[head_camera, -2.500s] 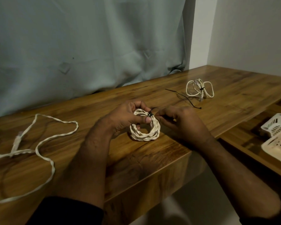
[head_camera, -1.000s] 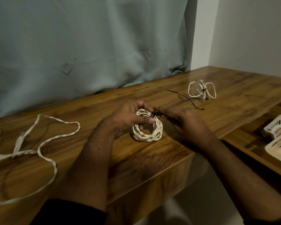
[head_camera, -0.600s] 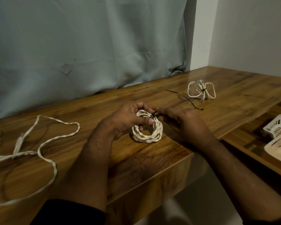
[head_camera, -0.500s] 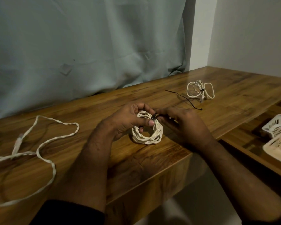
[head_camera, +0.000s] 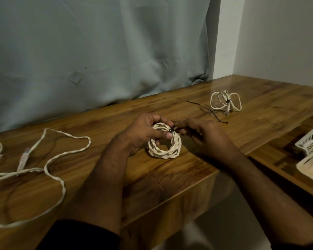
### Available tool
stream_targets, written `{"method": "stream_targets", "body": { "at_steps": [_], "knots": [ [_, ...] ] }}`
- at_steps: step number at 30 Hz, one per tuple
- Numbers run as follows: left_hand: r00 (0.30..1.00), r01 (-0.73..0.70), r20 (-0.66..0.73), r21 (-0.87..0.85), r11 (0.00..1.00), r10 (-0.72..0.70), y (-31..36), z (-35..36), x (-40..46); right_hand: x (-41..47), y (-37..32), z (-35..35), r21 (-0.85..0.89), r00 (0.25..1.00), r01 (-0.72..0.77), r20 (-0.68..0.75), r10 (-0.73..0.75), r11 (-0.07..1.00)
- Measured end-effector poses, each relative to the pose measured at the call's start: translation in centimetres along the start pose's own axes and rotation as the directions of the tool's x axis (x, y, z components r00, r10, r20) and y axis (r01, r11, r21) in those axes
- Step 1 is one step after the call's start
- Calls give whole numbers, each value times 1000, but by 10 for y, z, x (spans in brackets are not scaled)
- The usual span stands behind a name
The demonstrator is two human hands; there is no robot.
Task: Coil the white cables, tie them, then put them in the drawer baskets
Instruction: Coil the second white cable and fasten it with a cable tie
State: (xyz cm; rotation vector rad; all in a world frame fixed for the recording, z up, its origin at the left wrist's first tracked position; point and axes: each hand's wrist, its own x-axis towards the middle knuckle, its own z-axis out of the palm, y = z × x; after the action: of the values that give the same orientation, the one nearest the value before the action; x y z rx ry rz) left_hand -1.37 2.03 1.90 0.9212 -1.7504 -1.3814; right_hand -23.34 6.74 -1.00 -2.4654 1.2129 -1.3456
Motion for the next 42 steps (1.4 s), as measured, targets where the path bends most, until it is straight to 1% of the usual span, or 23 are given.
{"method": "stream_targets", "body": {
  "at_steps": [14,19,25,27,30,32,37,42],
  "knots": [
    [999,19,47,12,1000,-19,2,4,-2,0,3,0,10,999,-30,-25,30,1000],
    [998,16,55,-15,1000,-16,0,5,-2,1,3,1,-80,1000,26,-11,-26,996],
    [996,15,83,11,1000,-15,1,4,-1,-1,4,-1,-45,999,12,-47,-14,999],
    [996,18,92,-17,1000,-17,2,6,-1,-1,4,-2,-42,999,-10,-49,8,999],
    [995,86,56,-112,990,-80,2,7,2,-1,1,-1,-57,998,4,-64,-7,998],
    [991,132,15,-138,982,-131,3,7,5,-1,-1,0,-69,997,31,-73,-36,997],
    [977,212,54,-114,971,-207,5,8,3,-3,-8,0,-108,995,84,-37,-89,991],
    [970,240,45,-6,971,-240,3,-1,4,-5,-12,-1,-170,990,136,-17,-141,976]
  ]
}}
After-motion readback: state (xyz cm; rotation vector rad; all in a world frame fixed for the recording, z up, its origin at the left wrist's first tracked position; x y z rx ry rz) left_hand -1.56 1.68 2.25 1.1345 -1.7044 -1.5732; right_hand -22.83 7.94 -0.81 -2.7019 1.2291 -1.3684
